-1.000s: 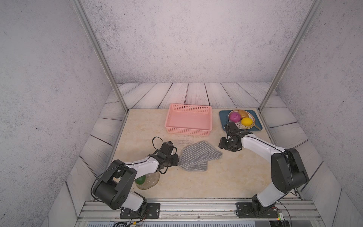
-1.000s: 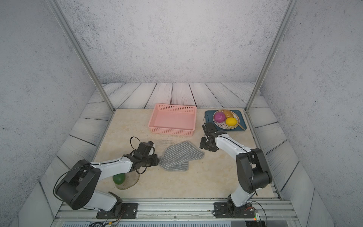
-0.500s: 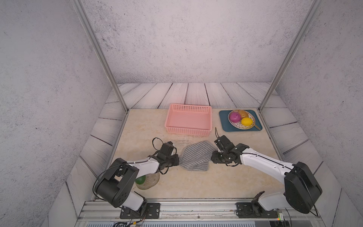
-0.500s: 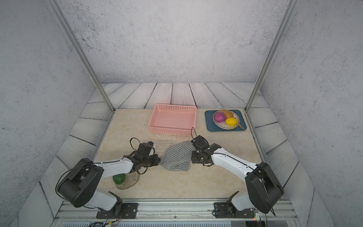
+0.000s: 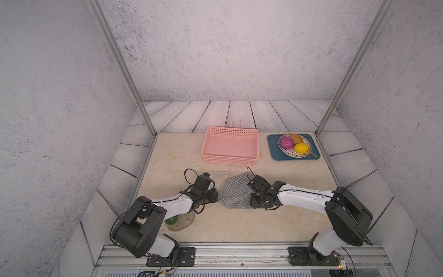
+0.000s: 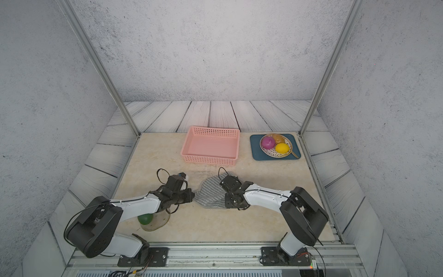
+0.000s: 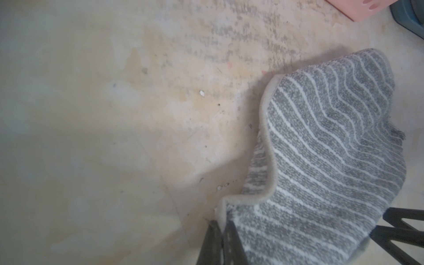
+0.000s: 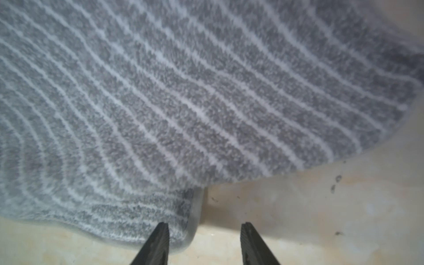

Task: Fold the square dishcloth
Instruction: Flatten out the cleaning item at the center of the board.

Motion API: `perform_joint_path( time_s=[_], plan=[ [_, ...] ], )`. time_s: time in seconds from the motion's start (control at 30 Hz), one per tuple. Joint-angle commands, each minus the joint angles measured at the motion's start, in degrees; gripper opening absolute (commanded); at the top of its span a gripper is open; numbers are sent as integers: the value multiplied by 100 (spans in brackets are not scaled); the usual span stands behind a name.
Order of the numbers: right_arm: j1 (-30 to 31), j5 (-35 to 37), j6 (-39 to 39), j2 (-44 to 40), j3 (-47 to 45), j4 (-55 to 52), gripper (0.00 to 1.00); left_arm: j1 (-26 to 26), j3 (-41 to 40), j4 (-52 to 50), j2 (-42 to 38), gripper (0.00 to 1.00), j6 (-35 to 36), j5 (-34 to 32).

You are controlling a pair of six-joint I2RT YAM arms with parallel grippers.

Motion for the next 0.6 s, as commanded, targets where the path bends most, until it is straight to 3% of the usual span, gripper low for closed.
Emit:
perform_joint_path(
  time_s=[0.0,0.17,0.37,0.57],
  plan=[
    [121,79,89,119,132,-35,47,29,-114,42,-136,0,-57,-74],
    [191,-136,132,285,73,37,37,29,-154,43,-203,0,-67,-127],
    [191,87,133,257,218,-251,0,29,-140,-26,-392,0,-59,-132],
    [183,1124,121,-483,512,-1106,0,29,11,-494,-1238,0,25,-345]
  ],
)
